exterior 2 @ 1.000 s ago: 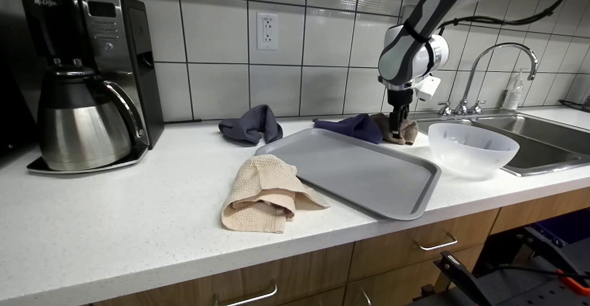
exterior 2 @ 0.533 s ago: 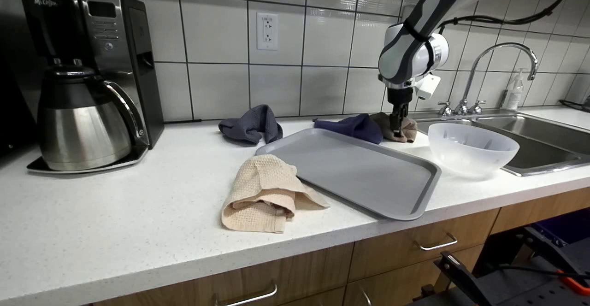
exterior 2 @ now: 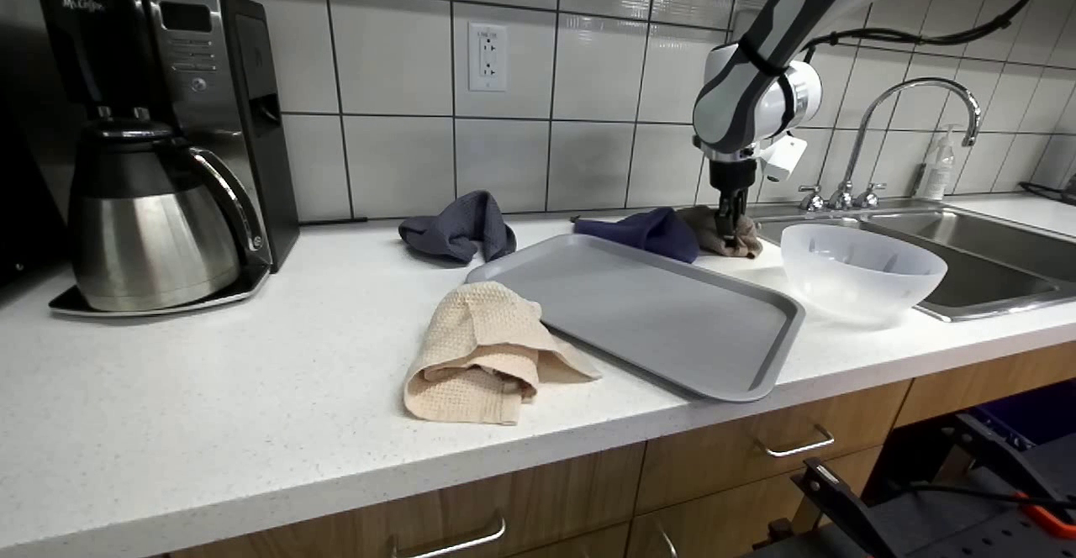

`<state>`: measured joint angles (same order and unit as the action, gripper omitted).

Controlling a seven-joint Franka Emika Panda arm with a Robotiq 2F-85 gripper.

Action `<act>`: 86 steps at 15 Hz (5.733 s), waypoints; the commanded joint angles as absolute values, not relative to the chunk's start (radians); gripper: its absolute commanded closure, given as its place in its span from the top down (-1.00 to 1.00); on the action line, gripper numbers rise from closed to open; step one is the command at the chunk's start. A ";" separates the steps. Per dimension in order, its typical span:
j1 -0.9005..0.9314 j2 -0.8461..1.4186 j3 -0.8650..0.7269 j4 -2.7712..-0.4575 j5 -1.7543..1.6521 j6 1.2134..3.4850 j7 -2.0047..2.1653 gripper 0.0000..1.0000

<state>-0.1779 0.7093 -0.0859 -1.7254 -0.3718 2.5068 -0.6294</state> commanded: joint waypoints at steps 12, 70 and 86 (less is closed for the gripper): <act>-0.186 0.565 -0.109 -1.822 -0.380 2.528 -0.583 -0.92; 0.014 -0.178 0.014 -2.505 -0.641 2.484 -0.161 -0.92; 0.074 -0.137 0.032 -2.540 -0.438 2.427 -0.318 -0.92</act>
